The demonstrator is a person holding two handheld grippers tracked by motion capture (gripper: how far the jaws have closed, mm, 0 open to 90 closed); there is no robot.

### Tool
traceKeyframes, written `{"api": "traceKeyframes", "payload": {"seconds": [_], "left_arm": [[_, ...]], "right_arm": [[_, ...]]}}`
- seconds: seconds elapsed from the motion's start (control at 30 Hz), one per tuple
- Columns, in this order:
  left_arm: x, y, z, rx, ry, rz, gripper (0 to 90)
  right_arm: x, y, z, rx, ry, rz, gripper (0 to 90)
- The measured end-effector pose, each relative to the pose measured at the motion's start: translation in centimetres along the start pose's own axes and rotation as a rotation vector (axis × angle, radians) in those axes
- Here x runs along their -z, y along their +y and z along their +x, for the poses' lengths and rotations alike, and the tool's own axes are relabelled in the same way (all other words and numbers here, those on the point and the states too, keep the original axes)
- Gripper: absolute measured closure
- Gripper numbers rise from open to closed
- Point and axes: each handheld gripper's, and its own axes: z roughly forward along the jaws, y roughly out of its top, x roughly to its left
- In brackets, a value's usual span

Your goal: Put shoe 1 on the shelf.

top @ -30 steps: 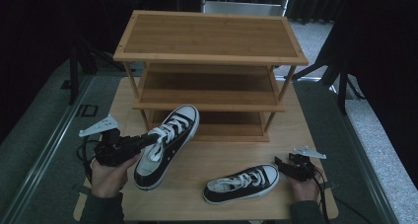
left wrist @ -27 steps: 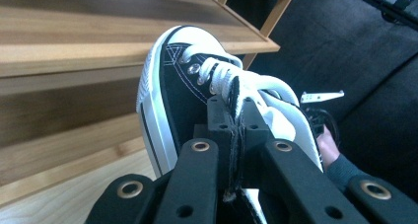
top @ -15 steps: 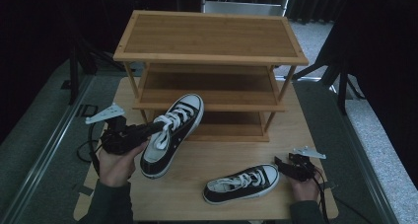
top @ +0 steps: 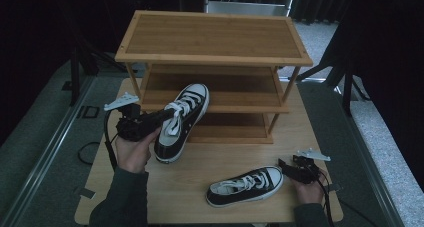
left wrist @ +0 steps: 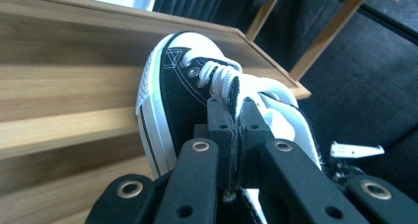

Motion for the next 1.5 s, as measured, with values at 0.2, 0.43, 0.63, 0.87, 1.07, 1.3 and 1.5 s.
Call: {"api": "traceKeyframes", "payload": {"seconds": [0.2, 0.43, 0.63, 0.87, 1.07, 1.3, 1.5], "left_arm": [[-1.3, 0.5, 0.1, 0.004, 0.027, -0.004, 87.7], [-2.7, 0.9, 0.2, 0.028, 0.053, -0.030, 87.7], [-3.9, 1.3, 0.2, 0.048, 0.089, -0.059, 87.7], [-5.5, 1.6, 0.1, 0.058, 0.103, -0.093, 87.6], [-6.7, 2.1, 0.1, 0.068, 0.135, -0.111, 87.6], [-8.4, 2.4, 0.5, 0.090, 0.172, -0.145, 87.7], [-10.0, 2.6, 0.9, 0.097, 0.175, -0.172, 87.6]], "right_arm": [[0.0, 0.0, 0.0, 0.003, -0.001, -0.001, 34.7], [-0.1, 0.0, 0.1, 0.007, -0.004, -0.001, 34.0], [-0.1, 0.0, 0.2, 0.008, -0.005, -0.003, 33.9], [-0.2, 0.1, 0.1, 0.008, -0.004, -0.002, 33.9], [-0.2, 0.1, 0.1, 0.008, -0.003, -0.002, 33.9], [-0.2, 0.1, 0.1, 0.007, 0.000, -0.002, 33.9], [-0.2, 0.1, 0.1, 0.006, 0.000, -0.003, 33.9]]}}
